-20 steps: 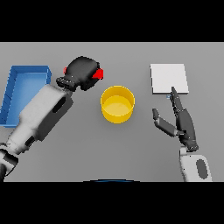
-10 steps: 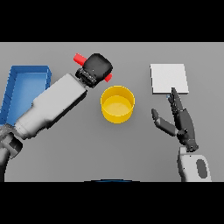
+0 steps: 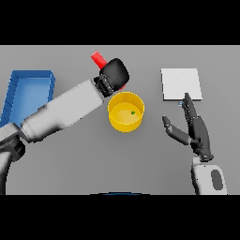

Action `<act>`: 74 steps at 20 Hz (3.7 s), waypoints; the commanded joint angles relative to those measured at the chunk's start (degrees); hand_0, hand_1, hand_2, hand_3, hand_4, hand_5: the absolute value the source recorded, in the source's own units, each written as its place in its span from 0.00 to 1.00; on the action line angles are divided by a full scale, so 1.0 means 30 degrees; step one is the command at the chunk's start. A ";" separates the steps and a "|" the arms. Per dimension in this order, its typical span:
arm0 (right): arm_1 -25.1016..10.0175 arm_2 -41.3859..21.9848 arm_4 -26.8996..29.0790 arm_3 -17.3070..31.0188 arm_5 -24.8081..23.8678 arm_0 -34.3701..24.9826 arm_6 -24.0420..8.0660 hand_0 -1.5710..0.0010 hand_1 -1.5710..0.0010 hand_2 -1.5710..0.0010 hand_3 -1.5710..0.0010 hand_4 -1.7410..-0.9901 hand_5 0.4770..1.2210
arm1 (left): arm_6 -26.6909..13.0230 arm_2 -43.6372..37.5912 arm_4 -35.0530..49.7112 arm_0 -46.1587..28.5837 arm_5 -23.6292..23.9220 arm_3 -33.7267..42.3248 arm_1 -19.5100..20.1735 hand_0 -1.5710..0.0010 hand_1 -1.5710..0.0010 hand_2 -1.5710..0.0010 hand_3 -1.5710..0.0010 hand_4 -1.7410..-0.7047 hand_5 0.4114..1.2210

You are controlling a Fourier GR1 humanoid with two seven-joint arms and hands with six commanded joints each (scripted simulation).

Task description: Pick up the red beaker and tilt it to pour out 1 green nut into yellow bowl. Pick up the yellow bowl and place it on the metallic measuring scale.

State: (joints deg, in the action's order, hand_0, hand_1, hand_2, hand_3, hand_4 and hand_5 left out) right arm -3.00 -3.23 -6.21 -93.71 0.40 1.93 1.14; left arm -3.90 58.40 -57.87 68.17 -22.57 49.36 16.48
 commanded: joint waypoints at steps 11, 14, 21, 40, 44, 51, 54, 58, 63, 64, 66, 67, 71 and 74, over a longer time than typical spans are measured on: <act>-0.0281 0.0010 -0.0514 -0.0003 -0.0236 0.0079 0.0360 1.00 1.00 1.00 1.00 0.62 0.16 | 0.0905 0.3921 -0.1447 0.2406 -0.1538 -0.1128 -0.0878 0.00 0.00 0.00 0.00 0.00 1.00; -0.0089 -0.0012 -0.0466 0.0436 -0.0227 -0.0043 0.0214 1.00 1.00 1.00 1.00 0.63 0.15 | 0.0990 0.4650 -0.1645 0.2859 -0.1476 -0.1671 -0.1083 0.00 0.00 0.00 0.00 0.00 1.00; 0.0035 -0.0161 -0.0675 0.0142 -0.0409 0.0212 0.0616 1.00 1.00 1.00 1.00 0.69 0.15 | 0.1039 0.4577 -0.1034 0.4597 -0.0724 -0.2054 -0.0330 0.00 0.00 0.00 0.00 0.00 0.92; -0.0494 -0.0366 -0.0726 0.0677 0.0163 -0.0861 0.1200 1.00 1.00 1.00 1.00 0.59 0.24 | -0.1731 -0.6713 1.1131 0.7915 0.4778 -1.2027 0.5969 0.00 0.01 0.01 0.11 0.03 1.00; -0.0335 -0.0507 -0.0485 0.0474 0.0350 -0.0924 0.0690 1.00 1.00 1.00 1.00 0.62 0.23 | -0.3734 -0.7862 1.3749 0.5828 0.6805 -1.2226 0.6765 0.00 0.00 0.00 0.11 0.01 1.00; -0.0546 -0.0501 -0.0444 0.0656 0.0571 -0.0725 0.1028 1.00 1.00 1.00 1.00 0.58 0.27 | -0.6158 -0.9131 1.8160 0.0923 0.8987 -1.1237 0.7075 0.00 0.00 0.00 0.10 0.00 1.00; -0.0556 -0.0569 -0.0773 0.0931 0.0399 -0.0727 0.1246 1.00 1.00 1.00 1.00 0.58 0.29 | -0.6634 -0.9528 1.9803 -0.1283 0.9976 -0.9891 0.7509 0.00 0.00 0.00 0.05 0.00 1.00; -0.0731 -0.0586 -0.0689 0.0882 0.0640 -0.0374 0.1740 1.00 1.00 1.00 1.00 0.58 0.32 | -0.7819 -0.9107 2.0928 -0.3867 1.1421 -0.6373 0.8539 0.00 0.00 0.00 0.08 0.00 1.00; -0.0585 -0.0778 -0.1047 0.0804 0.0373 -0.0534 0.1440 1.00 1.00 1.00 1.00 0.54 0.33 | -0.9570 -0.8447 2.2077 -0.6645 1.3332 -0.1749 0.9778 0.00 0.00 0.00 0.16 0.00 0.96; -0.0617 -0.0721 -0.0978 0.0751 0.0390 -0.0528 0.1477 1.00 1.00 1.00 1.00 0.54 0.33 | -0.9977 -0.8281 2.2246 -0.6946 1.3776 -0.1020 0.9944 0.00 0.00 0.00 0.16 0.00 0.91; -0.0662 -0.0776 -0.1123 0.0854 0.0367 -0.0548 0.1563 1.00 1.00 1.00 1.00 0.54 0.34 | -0.9972 -0.8029 2.2807 -0.7883 1.4126 0.0303 1.0309 0.00 0.00 0.00 0.10 0.10 0.78; -0.0686 -0.0843 -0.1155 0.0502 0.0356 -0.0321 0.1584 1.00 1.00 1.00 1.00 0.55 0.34 | -1.0201 -0.7830 2.3044 -0.8185 1.4269 0.1048 1.0547 0.00 0.00 0.00 0.08 0.15 0.68; -0.0580 -0.0893 -0.1271 0.0640 0.0229 -0.0440 0.1302 1.00 1.00 1.00 1.00 0.55 0.34 | -0.9972 -0.7576 2.4135 -0.9445 1.3540 0.3064 1.1002 0.00 0.03 0.10 0.46 0.59 0.45; -0.0755 -0.0710 -0.0995 0.0730 0.0427 -0.0425 0.1501 1.00 1.00 1.00 1.00 0.56 0.34 | -0.9539 -0.8181 2.5525 -0.9830 1.2142 0.4318 1.1653 0.37 0.47 0.52 0.70 0.79 0.38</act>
State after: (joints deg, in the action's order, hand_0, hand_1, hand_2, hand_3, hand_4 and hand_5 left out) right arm -5.26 -5.37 -9.19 -91.52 1.70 0.66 5.71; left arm -32.39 33.84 18.69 38.71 13.87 62.32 51.44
